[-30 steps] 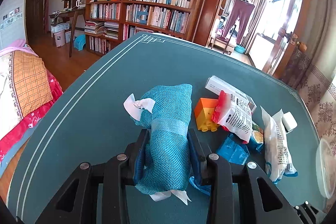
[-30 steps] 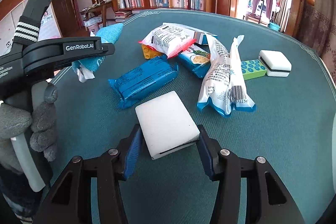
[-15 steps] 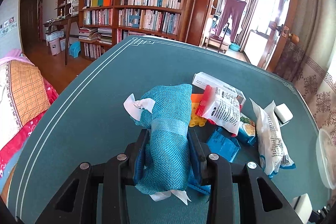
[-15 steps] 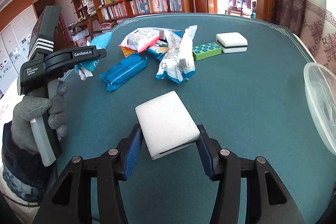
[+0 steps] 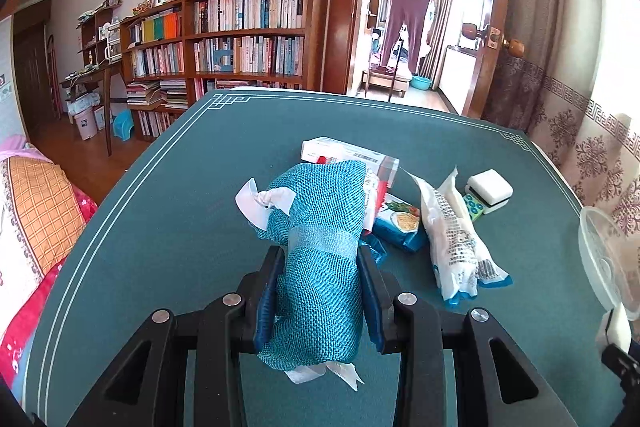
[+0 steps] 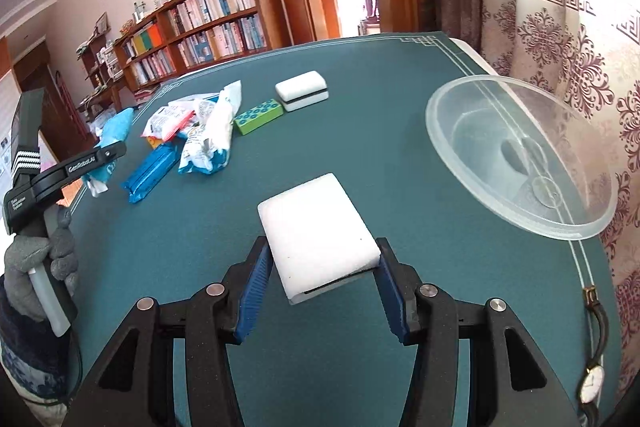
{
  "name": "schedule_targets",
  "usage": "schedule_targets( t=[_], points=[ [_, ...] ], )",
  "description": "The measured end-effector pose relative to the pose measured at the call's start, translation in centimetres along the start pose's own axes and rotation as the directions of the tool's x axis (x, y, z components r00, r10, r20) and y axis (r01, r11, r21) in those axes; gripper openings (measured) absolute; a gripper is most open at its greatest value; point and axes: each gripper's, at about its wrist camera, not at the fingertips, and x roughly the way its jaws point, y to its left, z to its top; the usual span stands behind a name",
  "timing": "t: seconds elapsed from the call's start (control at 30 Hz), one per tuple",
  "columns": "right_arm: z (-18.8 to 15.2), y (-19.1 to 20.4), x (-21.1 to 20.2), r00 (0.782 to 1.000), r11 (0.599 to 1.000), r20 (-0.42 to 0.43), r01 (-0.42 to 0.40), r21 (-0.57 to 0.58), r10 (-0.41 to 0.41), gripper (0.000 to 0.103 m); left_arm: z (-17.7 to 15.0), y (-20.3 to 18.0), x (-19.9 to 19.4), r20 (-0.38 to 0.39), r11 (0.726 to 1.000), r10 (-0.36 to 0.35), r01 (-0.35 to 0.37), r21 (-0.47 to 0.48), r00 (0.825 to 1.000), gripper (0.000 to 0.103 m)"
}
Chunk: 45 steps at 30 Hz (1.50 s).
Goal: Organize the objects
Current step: 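Carry the teal cloth and white sponge toward the clear bowl with both grippers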
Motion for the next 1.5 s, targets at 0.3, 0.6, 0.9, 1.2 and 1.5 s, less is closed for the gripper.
schedule_targets(
  t=[0.3, 0.6, 0.9, 1.2, 1.5],
  points=[
    [1.5, -6.5, -2.1, 0.992, 0.988, 0.080, 0.091, 0.124, -0.101, 0.052, -0.2, -4.3, -0.7, -0.053, 0.996, -0.070, 0.073, 0.054, 0.996, 0.039],
    [3.2, -12.5, -2.5, 0.980, 0.962, 0.099, 0.145, 0.231, -0.172, 0.053, -0.3, -9.6, -1.3, -0.083, 0.983, -0.127, 0.136, 0.120, 0.988, 0.039],
    [3.8, -15.0, -1.4, 0.979, 0.959, 0.066, 0.173, 0.225, -0.192, 0.053, -0.5, -15.1, -1.6, -0.114, 0.959, -0.186, 0.206, 0.196, 0.976, 0.039],
    [3.7, -16.2, -0.8, 0.978, 0.961, 0.076, 0.174, 0.215, -0.194, 0.064, -1.2, -20.4, -1.8, -0.150, 0.919, -0.268, 0.299, 0.258, 0.952, 0.039],
    [3.8, -16.9, -1.8, 0.970, 0.949, 0.110, 0.183, 0.257, -0.217, 0.065, -1.6, -25.1, -1.2, -0.211, 0.866, -0.363, 0.412, 0.283, 0.908, 0.039]
  ],
)
